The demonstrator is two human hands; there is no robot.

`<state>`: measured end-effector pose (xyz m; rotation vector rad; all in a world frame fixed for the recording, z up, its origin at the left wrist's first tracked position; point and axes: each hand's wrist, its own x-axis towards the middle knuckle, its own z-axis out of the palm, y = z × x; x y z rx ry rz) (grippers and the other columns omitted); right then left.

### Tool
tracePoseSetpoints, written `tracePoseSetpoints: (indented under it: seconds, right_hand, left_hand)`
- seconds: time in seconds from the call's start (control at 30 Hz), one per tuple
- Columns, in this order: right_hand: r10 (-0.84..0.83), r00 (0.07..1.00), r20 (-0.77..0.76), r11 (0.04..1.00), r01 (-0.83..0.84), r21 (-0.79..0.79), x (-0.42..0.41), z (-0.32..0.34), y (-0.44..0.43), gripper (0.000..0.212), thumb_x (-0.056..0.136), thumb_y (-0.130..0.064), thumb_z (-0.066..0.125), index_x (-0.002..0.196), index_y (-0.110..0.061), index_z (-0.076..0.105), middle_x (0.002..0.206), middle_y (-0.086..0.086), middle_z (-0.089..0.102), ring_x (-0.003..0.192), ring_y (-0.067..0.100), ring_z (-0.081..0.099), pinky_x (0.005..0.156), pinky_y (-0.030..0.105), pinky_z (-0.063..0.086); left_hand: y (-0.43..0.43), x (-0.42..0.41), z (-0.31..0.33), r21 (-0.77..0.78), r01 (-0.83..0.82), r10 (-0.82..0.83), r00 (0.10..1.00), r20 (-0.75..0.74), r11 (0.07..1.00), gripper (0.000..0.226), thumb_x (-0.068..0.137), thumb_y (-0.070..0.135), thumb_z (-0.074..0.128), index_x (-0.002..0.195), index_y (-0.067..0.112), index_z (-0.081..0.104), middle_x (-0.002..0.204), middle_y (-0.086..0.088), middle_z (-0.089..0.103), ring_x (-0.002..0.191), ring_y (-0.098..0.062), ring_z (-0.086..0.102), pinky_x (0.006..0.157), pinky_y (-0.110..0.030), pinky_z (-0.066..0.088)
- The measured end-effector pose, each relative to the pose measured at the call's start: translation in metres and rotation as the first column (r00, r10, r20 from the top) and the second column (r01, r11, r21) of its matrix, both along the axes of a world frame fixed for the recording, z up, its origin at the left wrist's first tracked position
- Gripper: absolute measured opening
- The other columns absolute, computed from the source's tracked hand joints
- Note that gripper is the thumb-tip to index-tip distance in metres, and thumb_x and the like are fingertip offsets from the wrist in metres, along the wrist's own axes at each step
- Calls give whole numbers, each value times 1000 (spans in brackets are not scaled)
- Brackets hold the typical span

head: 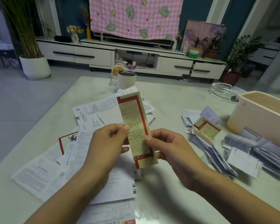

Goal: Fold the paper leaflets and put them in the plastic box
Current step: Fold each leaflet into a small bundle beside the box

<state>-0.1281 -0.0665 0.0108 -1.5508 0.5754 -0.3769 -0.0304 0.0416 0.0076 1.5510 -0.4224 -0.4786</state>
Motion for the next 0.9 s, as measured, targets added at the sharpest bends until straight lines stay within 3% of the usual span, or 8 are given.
tracePoseSetpoints:
  seconds: [0.13,0.23,0.43,0.57,0.67,0.77,0.9]
  right_hand:
    - [-20,1000,4,999,20,-28,0,-1,-1,17,89,-18,60,86,-4,70,82,5,71,70,7,61,63,18,49]
    - [-116,993,13,989,117,-90,0,-2,0,16,83,-14,68,76,1,69,71,7,67,60,7,57,57,16,47]
    - [-167,986,-3,890,150,-431,0,-1,9,25,74,-25,76,58,-10,64,52,0,63,47,5,54,47,20,43]
    - [-105,994,30,883,107,-457,0,0,17,36,66,-21,81,49,-17,50,41,-5,51,38,6,45,41,23,40]
    - [-69,997,22,858,71,-510,0,-2,20,37,63,-16,80,48,-20,47,41,-10,49,40,3,41,43,15,34]
    - [-18,999,40,901,34,-432,0,-2,20,38,61,-15,83,50,-18,47,42,-9,48,42,2,40,44,15,34]
    - [-16,996,86,969,37,-244,-1,1,19,38,66,-25,81,54,-16,46,49,-8,44,47,7,38,44,13,32]
  left_hand:
    - [-1,-5,-4,39,53,-54,998,30,998,15,92,17,55,85,13,68,78,0,72,65,-5,67,59,-15,53]
    - [-3,-12,-9,71,-4,1,999,44,997,9,90,19,59,98,16,62,82,-2,70,72,-14,68,72,-31,57]
    - [-2,-28,-2,41,116,-103,964,-247,992,35,88,41,56,113,17,59,106,-1,66,91,-16,65,78,-34,57]
    - [1,-24,-3,15,155,-146,954,-260,988,34,89,44,53,91,10,60,84,-1,70,91,-20,68,80,-41,57]
    - [4,-25,0,17,197,-186,946,-266,980,33,93,39,50,78,11,61,66,-2,67,86,-25,69,81,-44,57]
    - [6,-24,0,23,240,-223,932,-286,971,33,95,30,47,86,6,67,78,-13,72,81,-30,69,81,-46,56]
    - [10,-21,-2,-15,172,-167,933,-319,985,31,98,21,42,89,8,68,85,-11,74,82,-27,70,82,-42,55]
